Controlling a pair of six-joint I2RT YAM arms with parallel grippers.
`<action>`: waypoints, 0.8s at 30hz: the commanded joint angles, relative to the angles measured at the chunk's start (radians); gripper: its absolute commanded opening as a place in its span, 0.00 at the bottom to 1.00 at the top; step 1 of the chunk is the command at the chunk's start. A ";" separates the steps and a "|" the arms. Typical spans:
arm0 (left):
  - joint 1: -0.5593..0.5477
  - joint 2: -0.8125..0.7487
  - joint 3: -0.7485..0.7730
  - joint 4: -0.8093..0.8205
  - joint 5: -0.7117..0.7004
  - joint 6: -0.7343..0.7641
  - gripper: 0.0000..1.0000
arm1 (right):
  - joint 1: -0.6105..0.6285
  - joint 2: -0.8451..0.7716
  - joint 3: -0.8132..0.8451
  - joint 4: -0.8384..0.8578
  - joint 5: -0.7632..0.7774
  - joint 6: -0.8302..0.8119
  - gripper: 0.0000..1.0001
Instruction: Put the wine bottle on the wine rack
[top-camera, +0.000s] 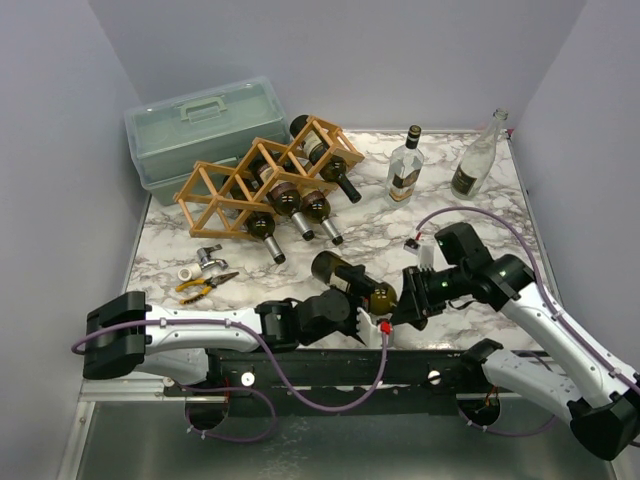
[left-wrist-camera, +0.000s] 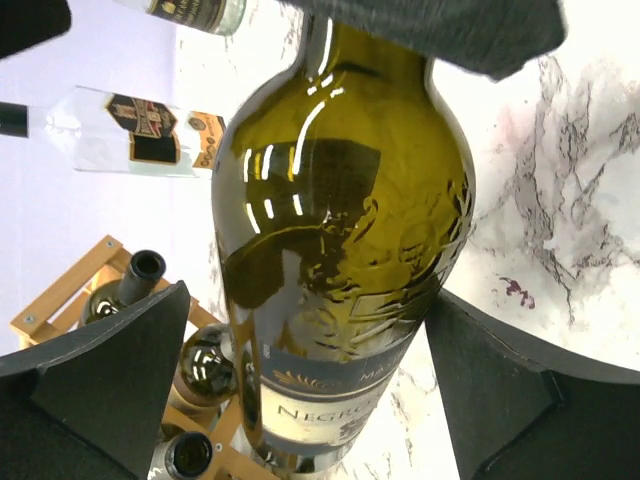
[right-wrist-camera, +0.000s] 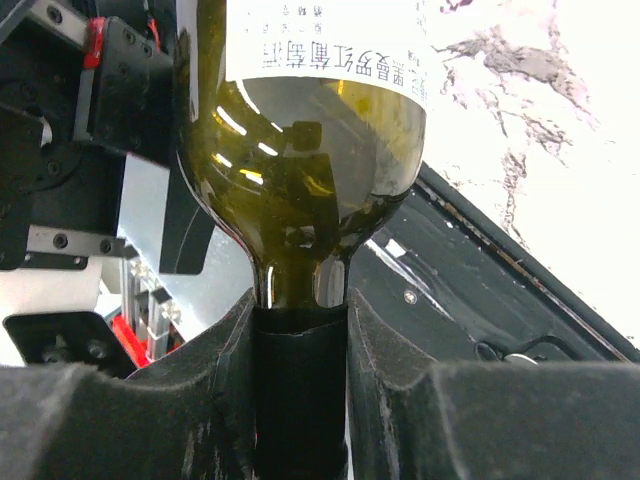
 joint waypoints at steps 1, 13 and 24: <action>-0.009 -0.065 0.032 0.095 0.042 -0.058 0.99 | 0.002 -0.041 0.029 0.026 0.090 0.022 0.01; 0.008 -0.188 0.009 0.110 0.097 -0.077 0.99 | 0.003 -0.116 0.060 0.050 0.190 0.098 0.01; 0.171 -0.379 0.091 0.157 0.111 -0.292 0.99 | 0.003 -0.214 0.072 0.150 0.155 0.131 0.01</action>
